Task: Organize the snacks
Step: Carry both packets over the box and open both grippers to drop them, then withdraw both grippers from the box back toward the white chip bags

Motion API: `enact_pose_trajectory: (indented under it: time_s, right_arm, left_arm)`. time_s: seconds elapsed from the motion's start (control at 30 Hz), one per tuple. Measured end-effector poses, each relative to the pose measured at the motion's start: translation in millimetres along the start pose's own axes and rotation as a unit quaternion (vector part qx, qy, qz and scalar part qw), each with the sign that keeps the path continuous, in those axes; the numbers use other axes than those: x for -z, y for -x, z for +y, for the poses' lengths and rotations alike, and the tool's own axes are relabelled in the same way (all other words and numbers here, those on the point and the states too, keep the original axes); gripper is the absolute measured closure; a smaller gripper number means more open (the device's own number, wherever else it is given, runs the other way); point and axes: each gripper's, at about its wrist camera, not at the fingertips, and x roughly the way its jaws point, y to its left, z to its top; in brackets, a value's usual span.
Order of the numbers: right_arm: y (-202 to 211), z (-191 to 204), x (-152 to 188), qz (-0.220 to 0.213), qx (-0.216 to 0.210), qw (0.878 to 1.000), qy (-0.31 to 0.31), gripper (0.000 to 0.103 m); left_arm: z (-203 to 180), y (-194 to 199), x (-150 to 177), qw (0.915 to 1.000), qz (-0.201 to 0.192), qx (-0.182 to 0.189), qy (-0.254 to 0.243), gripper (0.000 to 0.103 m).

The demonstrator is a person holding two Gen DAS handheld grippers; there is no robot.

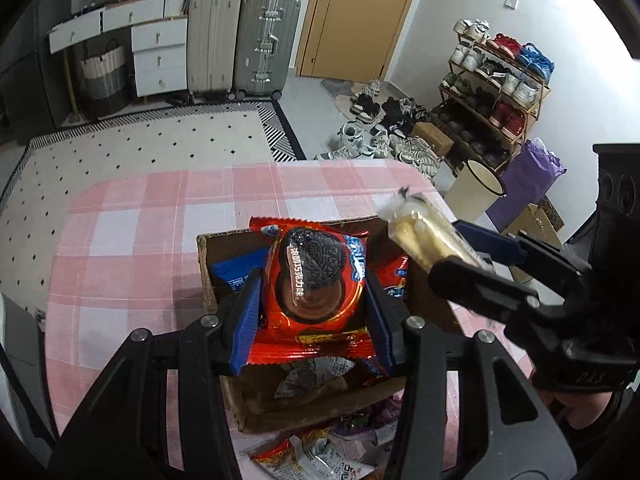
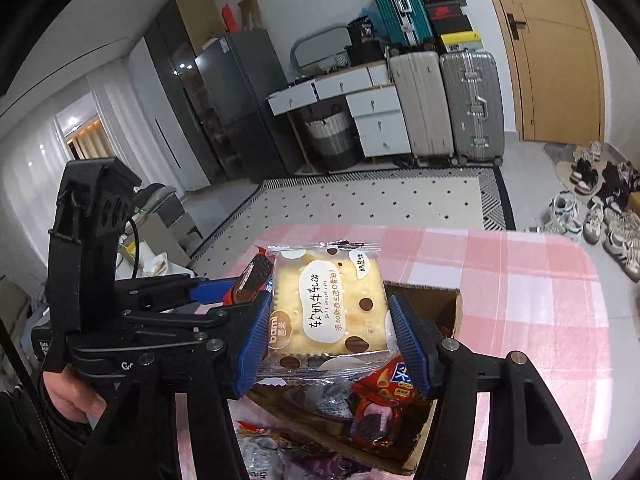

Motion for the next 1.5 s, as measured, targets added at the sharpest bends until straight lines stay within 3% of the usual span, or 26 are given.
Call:
enact_pose_trajectory:
  time_s: [0.07, 0.13, 0.33, 0.47, 0.73, 0.8, 0.9, 1.1, 1.5]
  right_arm:
    - [-8, -5, 3, 0.005, 0.003, 1.0, 0.0, 0.042]
    - [-13, -10, 4, 0.009, 0.003, 1.0, -0.003, 0.039]
    - [-5, -18, 6, -0.007, 0.008, 1.0, -0.009, 0.039]
    - [10, -12, 6, -0.017, 0.008, 1.0, -0.002, 0.038]
    - [41, 7, 8, -0.026, 0.016, 0.999, 0.014, 0.028]
    - [51, 14, 10, -0.03, 0.018, 0.999, 0.019, 0.025]
    - [64, 21, 17, -0.038, 0.029, 0.999, 0.026, 0.019]
    - [89, 35, 34, -0.039, 0.043, 0.997, 0.042, 0.018]
    - [133, 64, 77, -0.061, 0.041, 0.997, 0.038, 0.007]
  left_arm:
    - [3, -10, 0, 1.0, 0.006, 0.005, 0.005, 0.058]
    - [4, -17, 1, 0.9999, 0.012, 0.004, 0.006, 0.049]
    - [9, -15, 4, 1.0, 0.0, -0.007, 0.007, 0.046]
    - [9, 4, 9, 0.9999, -0.011, -0.011, 0.007, 0.046]
    - [3, 46, 26, 0.9989, -0.042, -0.017, 0.01, 0.043]
    - [1, 57, 31, 0.9983, -0.054, -0.016, 0.01, 0.037]
    - [-5, 76, 40, 0.9972, -0.071, -0.021, 0.007, 0.032]
    - [-17, 113, 62, 0.995, -0.098, -0.019, 0.003, 0.023]
    - [-50, 153, 120, 0.9927, -0.111, -0.042, -0.023, 0.019]
